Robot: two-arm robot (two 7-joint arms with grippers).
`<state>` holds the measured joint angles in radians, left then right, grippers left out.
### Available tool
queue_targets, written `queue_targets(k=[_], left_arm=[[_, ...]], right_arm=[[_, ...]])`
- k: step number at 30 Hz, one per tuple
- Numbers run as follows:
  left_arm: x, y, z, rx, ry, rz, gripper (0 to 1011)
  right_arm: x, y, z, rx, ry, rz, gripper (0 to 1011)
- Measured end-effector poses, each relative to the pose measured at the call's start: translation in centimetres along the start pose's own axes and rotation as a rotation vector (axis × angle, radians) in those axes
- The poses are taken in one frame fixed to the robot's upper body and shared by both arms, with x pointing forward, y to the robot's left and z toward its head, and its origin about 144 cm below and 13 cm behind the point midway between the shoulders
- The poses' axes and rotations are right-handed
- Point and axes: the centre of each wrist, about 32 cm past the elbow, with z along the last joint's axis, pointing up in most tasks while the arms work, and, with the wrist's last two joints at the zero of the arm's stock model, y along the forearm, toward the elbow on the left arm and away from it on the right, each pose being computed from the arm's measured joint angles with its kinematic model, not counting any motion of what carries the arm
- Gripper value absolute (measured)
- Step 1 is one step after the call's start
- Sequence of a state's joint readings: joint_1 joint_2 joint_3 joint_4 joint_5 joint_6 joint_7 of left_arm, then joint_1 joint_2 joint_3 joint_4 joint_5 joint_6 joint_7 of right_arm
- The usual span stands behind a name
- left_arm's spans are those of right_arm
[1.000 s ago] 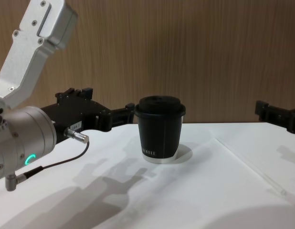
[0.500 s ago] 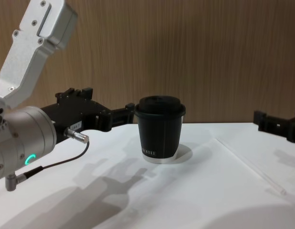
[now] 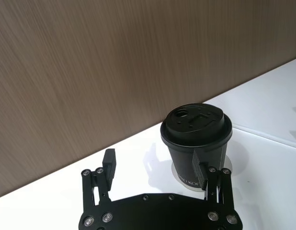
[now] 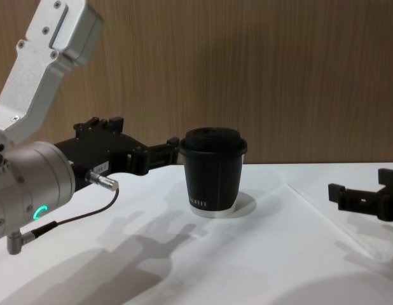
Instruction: Pick up the straw with one hand, pass it to the other hand, and insert it into the cup.
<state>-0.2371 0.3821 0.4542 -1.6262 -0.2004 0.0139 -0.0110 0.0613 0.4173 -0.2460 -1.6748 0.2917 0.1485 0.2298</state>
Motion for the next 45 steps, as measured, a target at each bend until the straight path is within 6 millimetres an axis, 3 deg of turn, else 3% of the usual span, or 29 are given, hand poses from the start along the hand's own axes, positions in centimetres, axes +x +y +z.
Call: queue_targets(k=[19,45], left_arm=[[0.0,0.0,0.0,0.000,0.000,0.000,1003],[0.0,0.0,0.0,0.000,0.000,0.000,1003]], right_arm=[[0.8,0.6,-0.5,-0.097,0.079,0.012,1001],[0.0,1.1,-1.7,-0.130,0.018,-0.005,1001]])
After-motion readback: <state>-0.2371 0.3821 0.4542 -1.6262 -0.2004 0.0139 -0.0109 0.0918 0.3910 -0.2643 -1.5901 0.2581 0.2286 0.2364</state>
